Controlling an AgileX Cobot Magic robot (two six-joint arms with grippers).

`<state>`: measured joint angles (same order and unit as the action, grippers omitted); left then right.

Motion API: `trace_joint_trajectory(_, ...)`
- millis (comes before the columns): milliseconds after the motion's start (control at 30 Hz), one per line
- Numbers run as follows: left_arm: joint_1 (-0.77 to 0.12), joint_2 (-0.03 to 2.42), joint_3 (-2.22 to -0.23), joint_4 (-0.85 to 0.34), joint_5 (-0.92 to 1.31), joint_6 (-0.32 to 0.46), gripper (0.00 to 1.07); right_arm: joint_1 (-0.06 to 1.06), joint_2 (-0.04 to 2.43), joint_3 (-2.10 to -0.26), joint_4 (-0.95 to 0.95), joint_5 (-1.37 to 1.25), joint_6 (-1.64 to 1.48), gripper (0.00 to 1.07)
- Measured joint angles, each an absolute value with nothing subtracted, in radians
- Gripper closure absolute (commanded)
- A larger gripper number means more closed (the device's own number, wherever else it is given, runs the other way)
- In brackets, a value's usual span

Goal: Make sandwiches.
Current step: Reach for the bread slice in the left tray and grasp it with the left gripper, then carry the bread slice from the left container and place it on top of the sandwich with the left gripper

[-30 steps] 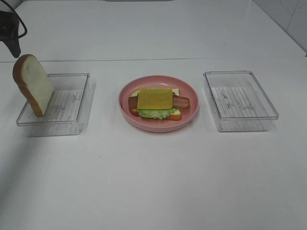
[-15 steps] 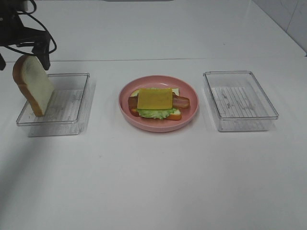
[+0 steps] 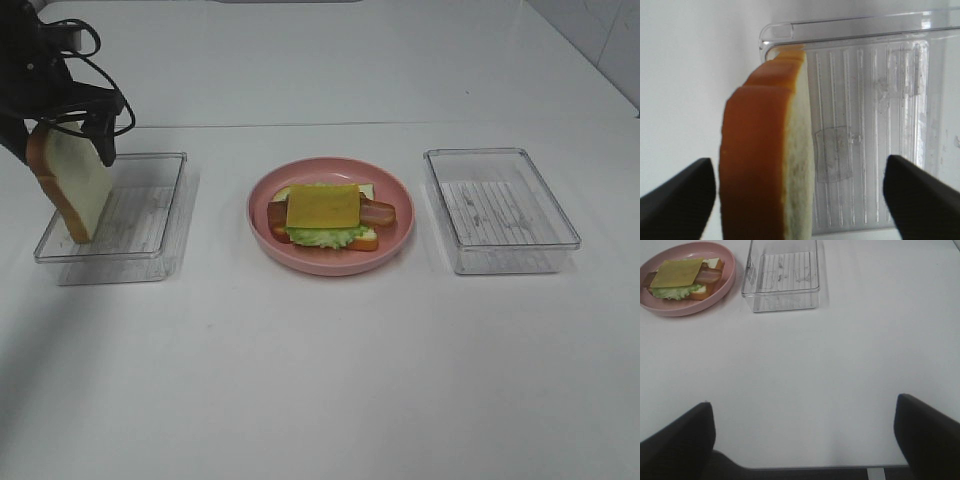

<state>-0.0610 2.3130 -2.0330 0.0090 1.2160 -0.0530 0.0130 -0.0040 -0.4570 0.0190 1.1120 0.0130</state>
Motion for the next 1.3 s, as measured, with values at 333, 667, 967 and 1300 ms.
trace_joint_trajectory(333, -0.061, 2.313, -2.033, 0.016, 1.216, -0.053, 1.07, 0.013, -0.004, -0.457, 0.019, 1.112, 0.013, 0.13)
trace_joint_trajectory(667, -0.061, 2.313, -2.033, 0.016, 1.216, -0.053, 1.07, 0.013, -0.004, -0.457, 0.019, 1.112, 0.013, 0.13)
trace_joint_trajectory(967, -0.061, 2.207, -2.032, -0.032, 1.229, -0.057, 1.07, 0.013, -0.004, -0.457, 0.019, 1.112, 0.013, 0.13)
trace_joint_trajectory(1300, -0.09, 1.971, -1.913, -0.436, 1.214, 0.09, 1.07, 0.013, -0.004, -0.457, 0.019, 1.112, 0.013, 0.13)
